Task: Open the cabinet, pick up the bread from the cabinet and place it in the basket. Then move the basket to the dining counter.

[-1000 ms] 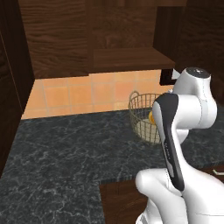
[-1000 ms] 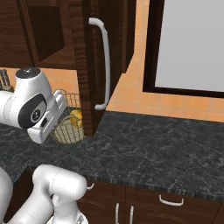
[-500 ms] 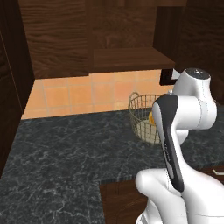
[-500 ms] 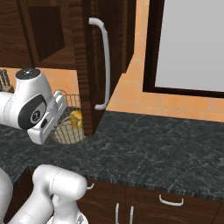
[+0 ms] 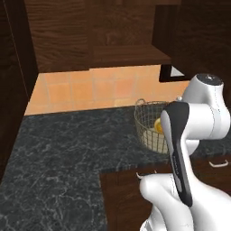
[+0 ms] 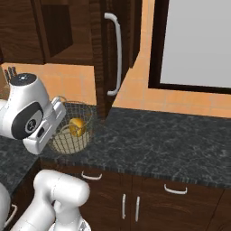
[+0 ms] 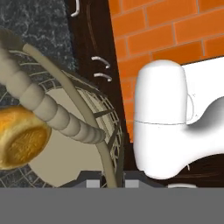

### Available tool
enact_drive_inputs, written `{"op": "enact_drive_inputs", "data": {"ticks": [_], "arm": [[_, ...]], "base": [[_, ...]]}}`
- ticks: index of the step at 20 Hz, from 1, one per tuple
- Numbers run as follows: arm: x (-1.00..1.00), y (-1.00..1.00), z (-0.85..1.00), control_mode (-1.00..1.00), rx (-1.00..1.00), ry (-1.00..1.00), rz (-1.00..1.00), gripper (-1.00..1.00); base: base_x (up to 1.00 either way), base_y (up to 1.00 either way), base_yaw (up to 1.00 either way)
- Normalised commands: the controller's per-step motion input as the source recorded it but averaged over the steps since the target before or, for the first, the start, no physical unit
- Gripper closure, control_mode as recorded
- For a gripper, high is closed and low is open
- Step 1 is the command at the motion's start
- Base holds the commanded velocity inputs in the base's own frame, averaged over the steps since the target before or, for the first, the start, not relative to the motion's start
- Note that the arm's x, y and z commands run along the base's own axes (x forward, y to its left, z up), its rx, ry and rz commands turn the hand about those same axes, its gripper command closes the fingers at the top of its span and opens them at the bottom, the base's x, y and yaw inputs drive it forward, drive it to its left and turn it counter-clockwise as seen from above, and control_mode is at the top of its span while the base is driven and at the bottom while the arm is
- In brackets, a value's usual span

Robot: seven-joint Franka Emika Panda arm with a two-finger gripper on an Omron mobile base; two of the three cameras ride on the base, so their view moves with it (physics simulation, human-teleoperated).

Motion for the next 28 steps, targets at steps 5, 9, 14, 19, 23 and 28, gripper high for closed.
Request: {"op": "enact_drive_inputs", "data": {"ticks": [5,9,14,19,23,28], "arm": [[0.00,0.00,0.00,1.00,0.00,0.00,0.00,1.00],[0.00,0.00,0.00,1.00,0.00,0.00,0.00,1.00],[0.00,0.00,0.00,1.00,0.00,0.00,0.00,1.00],[0.00,0.00,0.00,1.00,0.00,0.00,0.00,1.00],[0.00,0.00,0.00,1.00,0.00,0.00,0.00,1.00],[0.00,0.00,0.00,1.00,0.00,0.00,0.00,1.00]], "base": [[-0.77,-0.10,0.00],[-0.17,-0.58,0.00],[-0.50,-0.76,-0.03],[-0.52,-1.00,-0.45],[0.02,-0.80,-0.76],[0.03,-0.75,-0.79]]}}
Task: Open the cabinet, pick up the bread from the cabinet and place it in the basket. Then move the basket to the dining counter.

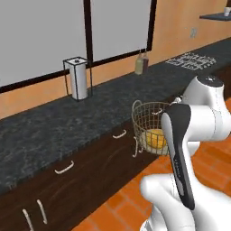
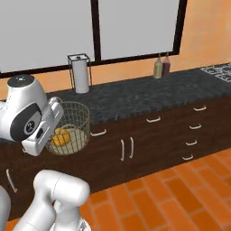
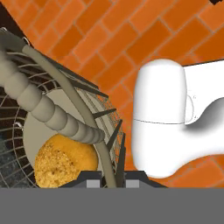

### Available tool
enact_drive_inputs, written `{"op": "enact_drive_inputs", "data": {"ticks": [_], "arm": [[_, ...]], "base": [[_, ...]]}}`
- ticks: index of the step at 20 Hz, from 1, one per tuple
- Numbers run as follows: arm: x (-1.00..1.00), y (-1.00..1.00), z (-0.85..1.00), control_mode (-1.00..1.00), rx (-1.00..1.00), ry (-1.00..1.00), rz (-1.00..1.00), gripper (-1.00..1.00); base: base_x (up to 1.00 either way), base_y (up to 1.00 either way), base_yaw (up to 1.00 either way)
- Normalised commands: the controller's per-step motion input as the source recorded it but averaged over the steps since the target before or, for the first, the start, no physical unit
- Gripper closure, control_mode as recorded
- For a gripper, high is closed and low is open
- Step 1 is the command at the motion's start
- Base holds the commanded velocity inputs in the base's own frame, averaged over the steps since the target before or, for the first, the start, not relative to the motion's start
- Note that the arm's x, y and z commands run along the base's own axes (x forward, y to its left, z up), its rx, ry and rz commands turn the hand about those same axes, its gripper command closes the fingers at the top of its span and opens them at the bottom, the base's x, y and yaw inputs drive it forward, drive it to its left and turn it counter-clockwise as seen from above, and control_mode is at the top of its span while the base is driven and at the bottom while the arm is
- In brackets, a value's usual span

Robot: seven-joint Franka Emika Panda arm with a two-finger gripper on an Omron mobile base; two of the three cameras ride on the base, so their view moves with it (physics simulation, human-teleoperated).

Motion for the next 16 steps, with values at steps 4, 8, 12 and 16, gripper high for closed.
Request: {"op": "enact_drive_inputs", "data": {"ticks": [4,8,12,16], "arm": [[0.00,0.00,0.00,1.00,0.00,0.00,0.00,1.00],[0.00,0.00,0.00,1.00,0.00,0.00,0.00,1.00],[0.00,0.00,0.00,1.00,0.00,0.00,0.00,1.00],[0.00,0.00,0.00,1.00,0.00,0.00,0.00,1.00]], "base": [[0.04,-0.73,-0.80],[0.05,-0.75,-0.80],[0.06,-0.79,-0.79],[0.02,-0.78,-0.78]]}}
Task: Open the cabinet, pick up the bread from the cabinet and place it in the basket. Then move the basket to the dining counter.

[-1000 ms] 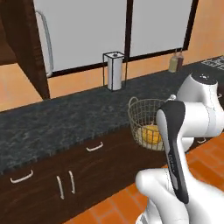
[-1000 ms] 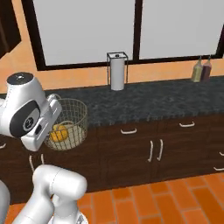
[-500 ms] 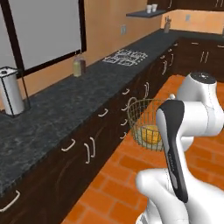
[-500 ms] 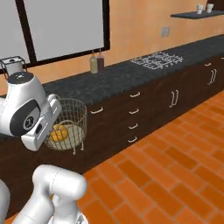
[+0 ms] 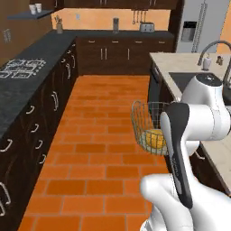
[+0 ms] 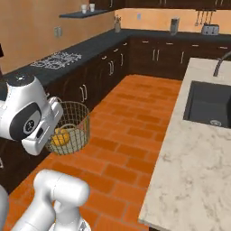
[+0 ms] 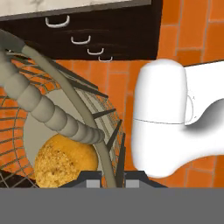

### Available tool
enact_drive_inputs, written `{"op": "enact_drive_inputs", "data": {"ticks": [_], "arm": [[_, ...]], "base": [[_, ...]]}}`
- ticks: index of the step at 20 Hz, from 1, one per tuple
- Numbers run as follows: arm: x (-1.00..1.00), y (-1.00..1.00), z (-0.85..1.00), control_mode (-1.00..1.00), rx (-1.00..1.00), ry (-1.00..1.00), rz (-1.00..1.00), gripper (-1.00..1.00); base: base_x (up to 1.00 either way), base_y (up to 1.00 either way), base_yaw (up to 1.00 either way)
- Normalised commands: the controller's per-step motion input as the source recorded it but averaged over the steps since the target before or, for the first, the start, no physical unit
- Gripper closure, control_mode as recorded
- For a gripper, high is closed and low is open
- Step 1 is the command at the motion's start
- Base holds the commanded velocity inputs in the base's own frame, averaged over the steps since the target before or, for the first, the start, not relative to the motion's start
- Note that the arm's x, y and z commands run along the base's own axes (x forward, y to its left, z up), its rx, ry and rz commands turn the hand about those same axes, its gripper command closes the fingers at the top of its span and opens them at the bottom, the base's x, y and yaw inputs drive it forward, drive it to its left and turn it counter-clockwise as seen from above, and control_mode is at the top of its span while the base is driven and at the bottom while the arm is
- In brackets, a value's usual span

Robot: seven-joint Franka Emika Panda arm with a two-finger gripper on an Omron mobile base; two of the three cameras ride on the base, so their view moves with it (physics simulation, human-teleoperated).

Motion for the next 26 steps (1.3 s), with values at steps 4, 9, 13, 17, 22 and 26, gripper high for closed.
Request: {"op": "enact_drive_inputs", "data": {"ticks": [4,9,13,17,22,26], "arm": [[0.00,0.00,0.00,1.00,0.00,0.00,0.00,1.00],[0.00,0.00,0.00,1.00,0.00,0.00,0.00,1.00],[0.00,0.00,0.00,1.00,0.00,0.00,0.00,1.00],[0.00,0.00,0.00,1.00,0.00,0.00,0.00,1.00],[0.00,0.00,0.00,1.00,0.00,0.00,0.00,1.00],[0.00,0.00,0.00,1.00,0.00,0.00,0.00,1.00]], "base": [[0.00,-0.43,-0.82],[-0.14,-0.11,-0.86],[-0.03,-0.08,-0.85],[0.00,0.00,-0.93],[0.00,0.05,-0.92],[0.00,0.50,-0.75]]}}
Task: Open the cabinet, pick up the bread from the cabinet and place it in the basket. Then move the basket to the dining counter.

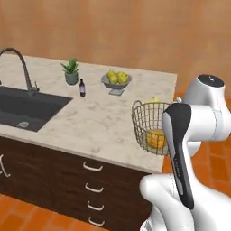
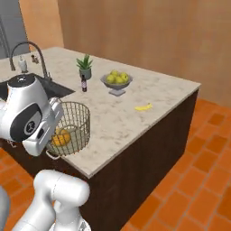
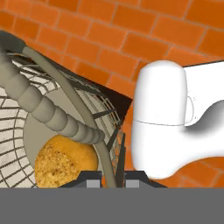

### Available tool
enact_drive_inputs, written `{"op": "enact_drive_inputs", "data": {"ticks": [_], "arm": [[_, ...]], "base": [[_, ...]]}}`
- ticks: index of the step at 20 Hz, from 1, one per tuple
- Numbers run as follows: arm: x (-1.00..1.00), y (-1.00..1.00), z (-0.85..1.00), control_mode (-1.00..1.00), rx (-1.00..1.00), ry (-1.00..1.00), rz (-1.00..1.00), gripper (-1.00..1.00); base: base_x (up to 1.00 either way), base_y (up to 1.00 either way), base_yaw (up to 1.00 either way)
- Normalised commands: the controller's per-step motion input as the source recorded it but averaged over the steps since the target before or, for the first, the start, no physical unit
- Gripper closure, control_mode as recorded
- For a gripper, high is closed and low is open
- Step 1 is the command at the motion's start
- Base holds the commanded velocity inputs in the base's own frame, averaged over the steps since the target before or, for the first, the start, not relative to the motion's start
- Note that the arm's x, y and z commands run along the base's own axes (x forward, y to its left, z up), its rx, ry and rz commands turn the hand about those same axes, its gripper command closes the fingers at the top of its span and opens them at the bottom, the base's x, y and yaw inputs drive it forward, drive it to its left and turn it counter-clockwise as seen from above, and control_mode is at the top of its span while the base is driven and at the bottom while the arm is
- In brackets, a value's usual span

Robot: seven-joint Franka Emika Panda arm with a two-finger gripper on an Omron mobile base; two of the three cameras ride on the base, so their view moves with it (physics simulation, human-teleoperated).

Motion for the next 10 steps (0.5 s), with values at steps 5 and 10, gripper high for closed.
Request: {"op": "enact_drive_inputs", "data": {"ticks": [5,10], "arm": [[0.00,0.00,0.00,1.00,0.00,0.00,0.00,1.00],[0.00,0.00,0.00,1.00,0.00,0.00,0.00,1.00]], "base": [[0.00,0.30,-0.82],[-0.12,0.36,-0.79]]}}
